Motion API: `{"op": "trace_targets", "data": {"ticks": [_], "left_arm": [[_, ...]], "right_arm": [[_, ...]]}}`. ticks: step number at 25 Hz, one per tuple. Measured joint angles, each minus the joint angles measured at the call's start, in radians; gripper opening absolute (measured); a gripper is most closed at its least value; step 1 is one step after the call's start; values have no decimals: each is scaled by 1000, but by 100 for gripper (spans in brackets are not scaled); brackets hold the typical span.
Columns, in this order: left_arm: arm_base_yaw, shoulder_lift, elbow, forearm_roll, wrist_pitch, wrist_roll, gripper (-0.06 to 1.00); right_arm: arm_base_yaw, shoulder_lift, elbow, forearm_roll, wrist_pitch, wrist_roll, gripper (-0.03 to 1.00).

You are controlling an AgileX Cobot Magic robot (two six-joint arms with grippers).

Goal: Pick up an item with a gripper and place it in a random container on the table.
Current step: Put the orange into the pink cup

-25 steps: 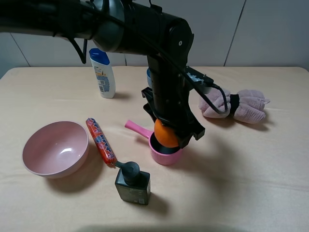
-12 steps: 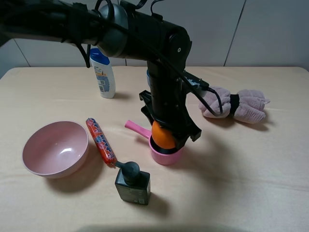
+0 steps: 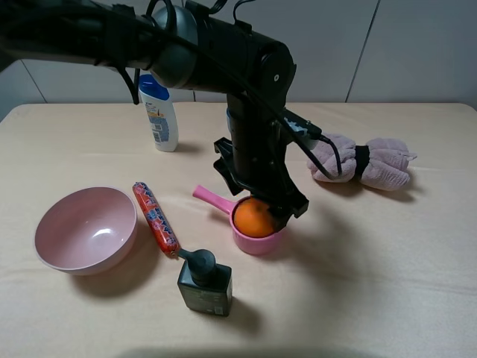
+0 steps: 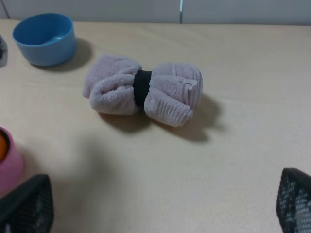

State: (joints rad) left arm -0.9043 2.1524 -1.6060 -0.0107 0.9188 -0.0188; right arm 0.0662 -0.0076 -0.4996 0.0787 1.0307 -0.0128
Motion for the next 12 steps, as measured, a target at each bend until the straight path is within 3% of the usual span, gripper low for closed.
{"op": "trace_targets", "data": {"ticks": [3, 12], "left_arm": [[0, 0, 0, 2, 0, -32, 97], [0, 0, 0, 5, 0, -45, 99]], "right_arm": [[0, 0, 0, 0, 0, 0, 69], [0, 0, 0, 0, 0, 0, 69]]}}
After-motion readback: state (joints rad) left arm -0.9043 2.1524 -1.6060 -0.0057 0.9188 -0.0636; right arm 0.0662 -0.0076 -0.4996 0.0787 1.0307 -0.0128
